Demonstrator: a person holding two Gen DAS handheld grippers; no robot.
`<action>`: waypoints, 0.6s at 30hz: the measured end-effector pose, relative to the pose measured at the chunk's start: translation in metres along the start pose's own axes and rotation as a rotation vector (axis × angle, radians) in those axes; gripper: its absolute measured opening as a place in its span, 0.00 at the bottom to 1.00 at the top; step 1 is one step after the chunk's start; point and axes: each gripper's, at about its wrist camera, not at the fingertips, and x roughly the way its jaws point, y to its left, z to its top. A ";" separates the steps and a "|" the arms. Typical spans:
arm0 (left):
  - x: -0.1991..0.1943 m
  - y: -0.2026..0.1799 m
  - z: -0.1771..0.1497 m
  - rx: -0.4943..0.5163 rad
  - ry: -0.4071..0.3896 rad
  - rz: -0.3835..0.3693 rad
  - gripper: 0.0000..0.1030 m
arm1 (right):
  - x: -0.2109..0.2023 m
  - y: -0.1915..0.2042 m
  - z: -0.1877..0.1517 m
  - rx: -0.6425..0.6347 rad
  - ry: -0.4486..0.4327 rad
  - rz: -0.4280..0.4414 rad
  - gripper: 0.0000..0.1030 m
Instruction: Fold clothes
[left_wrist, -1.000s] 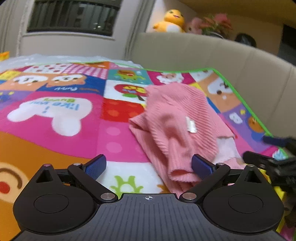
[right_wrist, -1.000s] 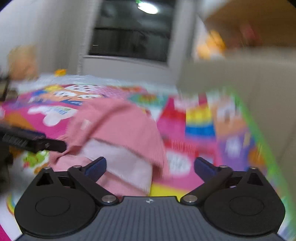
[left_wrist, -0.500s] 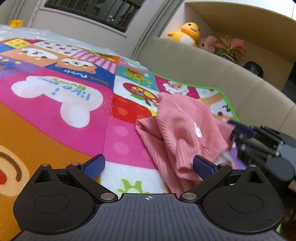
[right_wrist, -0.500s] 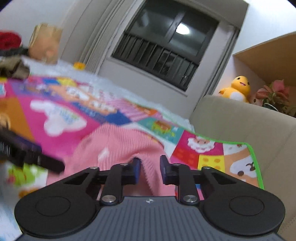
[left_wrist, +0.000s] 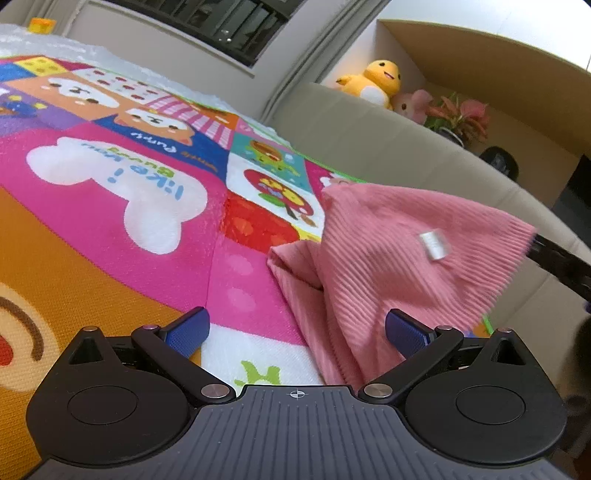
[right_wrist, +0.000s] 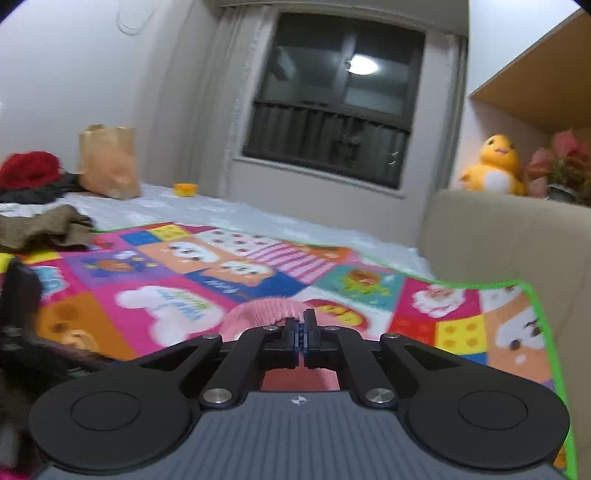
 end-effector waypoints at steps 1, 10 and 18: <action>-0.001 0.000 0.000 -0.003 -0.001 -0.003 1.00 | 0.000 0.003 -0.009 0.022 0.042 0.030 0.02; -0.019 0.001 0.023 -0.116 0.004 -0.074 1.00 | -0.018 0.036 -0.100 -0.023 0.237 0.120 0.02; 0.003 -0.084 0.026 0.192 0.114 -0.022 1.00 | -0.046 -0.026 -0.079 0.195 0.115 -0.033 0.45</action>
